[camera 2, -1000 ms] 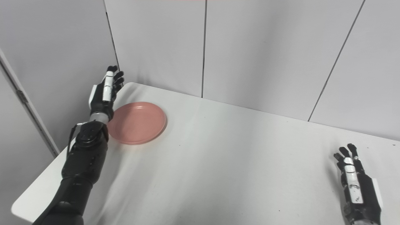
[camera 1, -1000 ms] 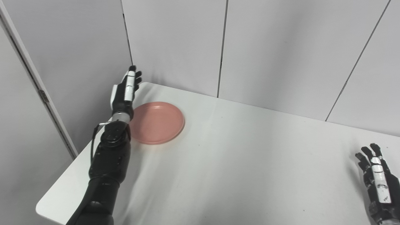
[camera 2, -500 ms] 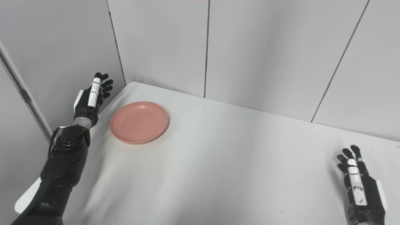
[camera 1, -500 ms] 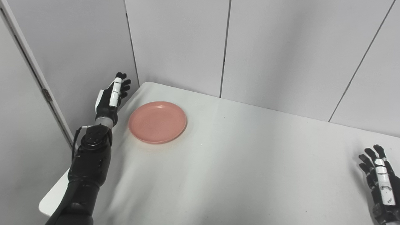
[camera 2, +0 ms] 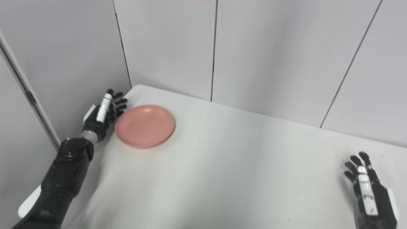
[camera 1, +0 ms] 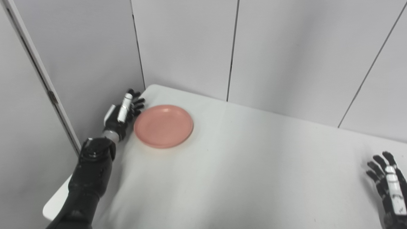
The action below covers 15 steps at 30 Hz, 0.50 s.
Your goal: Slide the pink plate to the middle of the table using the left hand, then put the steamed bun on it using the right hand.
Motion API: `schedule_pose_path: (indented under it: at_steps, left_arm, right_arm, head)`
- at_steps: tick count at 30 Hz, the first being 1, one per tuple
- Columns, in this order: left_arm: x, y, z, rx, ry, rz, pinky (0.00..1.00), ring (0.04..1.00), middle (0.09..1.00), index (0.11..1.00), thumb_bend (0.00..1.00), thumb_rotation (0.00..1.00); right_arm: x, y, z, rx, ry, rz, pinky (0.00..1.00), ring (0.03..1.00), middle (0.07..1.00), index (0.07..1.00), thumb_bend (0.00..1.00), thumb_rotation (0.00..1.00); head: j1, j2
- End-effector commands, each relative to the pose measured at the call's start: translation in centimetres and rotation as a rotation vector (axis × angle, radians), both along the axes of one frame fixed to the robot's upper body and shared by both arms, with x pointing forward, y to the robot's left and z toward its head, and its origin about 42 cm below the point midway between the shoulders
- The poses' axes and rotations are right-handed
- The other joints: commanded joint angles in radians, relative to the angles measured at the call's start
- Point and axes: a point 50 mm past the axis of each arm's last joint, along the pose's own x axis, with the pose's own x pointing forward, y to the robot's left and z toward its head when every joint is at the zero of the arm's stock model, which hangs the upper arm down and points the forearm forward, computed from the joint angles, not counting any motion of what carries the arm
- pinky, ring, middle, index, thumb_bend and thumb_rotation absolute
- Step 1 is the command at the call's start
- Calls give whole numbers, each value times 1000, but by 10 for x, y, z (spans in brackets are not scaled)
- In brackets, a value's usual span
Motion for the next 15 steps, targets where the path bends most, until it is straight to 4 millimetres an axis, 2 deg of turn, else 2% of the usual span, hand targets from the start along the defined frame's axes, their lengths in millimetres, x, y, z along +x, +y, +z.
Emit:
schedule_pose_path:
  at_steps: [1,13,15]
  left_arm:
    - [14,1,20,0,-62,-50,951,919,899,887,687,999]
    - [34,-25,3,-141,-152,-124,937,914,897,888,729,994]
    - [36,-30,1,-157,-159,-129,937,911,893,884,723,999]
  right_arm:
    - [-4,-3,-5,12,-34,-1,833,869,903,932,533,783]
    - [0,-4,-8,7,-36,-4,809,866,892,919,543,787]
    - [1,-4,-7,5,-35,-2,830,878,908,934,557,796]
  head:
    - [-1,1]
    - [-12,-6]
    - [-13,-4]
